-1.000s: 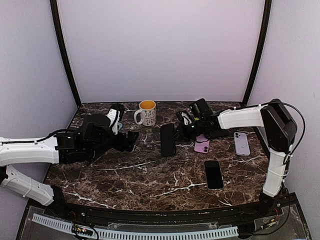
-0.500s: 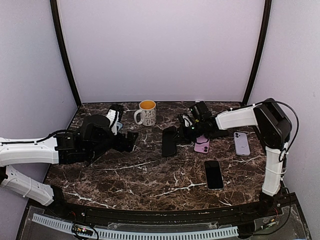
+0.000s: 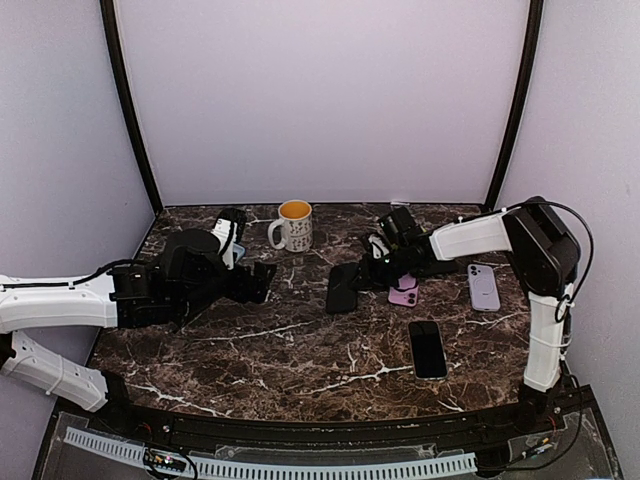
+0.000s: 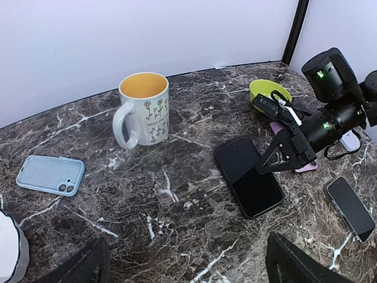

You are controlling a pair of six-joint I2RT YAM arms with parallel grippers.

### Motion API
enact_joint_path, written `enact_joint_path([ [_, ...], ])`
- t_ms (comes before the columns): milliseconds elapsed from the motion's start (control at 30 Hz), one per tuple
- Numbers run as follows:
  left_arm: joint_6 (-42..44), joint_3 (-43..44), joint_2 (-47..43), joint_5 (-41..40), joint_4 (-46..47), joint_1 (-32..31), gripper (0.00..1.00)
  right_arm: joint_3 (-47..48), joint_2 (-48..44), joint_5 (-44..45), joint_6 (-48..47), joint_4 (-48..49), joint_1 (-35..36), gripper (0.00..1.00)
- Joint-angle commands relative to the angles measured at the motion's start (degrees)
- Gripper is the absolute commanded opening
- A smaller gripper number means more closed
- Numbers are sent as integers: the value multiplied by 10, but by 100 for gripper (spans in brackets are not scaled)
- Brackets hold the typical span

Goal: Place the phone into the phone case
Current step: Place the phone with the phone case at the center of the board, then move the phone case to the center of the board.

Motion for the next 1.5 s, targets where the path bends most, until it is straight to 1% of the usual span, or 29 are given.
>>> enact_joint_path([
  [0, -6, -4, -2, 1, -5, 4, 94, 19, 18, 34, -23, -18, -1, 28],
  [133, -5, -4, -1, 0, -6, 4, 94, 21, 19, 49, -29, -30, 0, 30],
  [267, -10, -4, 1, 3, -7, 6, 94, 24, 2, 82, -40, -48, 2, 34],
  [400, -28, 1, 6, 21, -10, 18, 94, 46, -30, 141, -74, -100, 12, 36],
  [533, -60, 28, 24, 76, -60, 81, 92, 68, -71, 213, -119, -155, 24, 40],
  [667, -31, 75, 61, 114, -89, 137, 89, 69, -119, 255, -147, -186, 26, 44],
  [767, -17, 144, 121, 147, -135, 186, 84, 52, -156, 273, -160, -189, 25, 45],
  [867, 3, 201, 175, 210, -184, 248, 77, 32, -184, 276, -169, -186, 25, 46],
  [933, 15, 245, 220, 238, -209, 276, 75, 18, -196, 274, -175, -185, 25, 47],
  [1000, 24, 284, 264, 261, -230, 299, 73, 8, -204, 274, -182, -186, 25, 50],
  [1100, 30, 319, 327, 306, -224, 342, 72, -8, -212, 277, -190, -189, 24, 54],
  [1200, 37, 364, 383, 302, -231, 366, 73, -20, -220, 277, -194, -189, 25, 55],
  [1267, 60, 403, 443, 292, -249, 371, 73, -23, -225, 276, -197, -192, 25, 55],
  [1367, 87, 443, 492, 262, -274, 371, 66, -25, -229, 278, -199, -193, 25, 55],
  [1467, 101, 459, 525, 243, -272, 371, 62, -28, -230, 278, -199, -194, 25, 55],
])
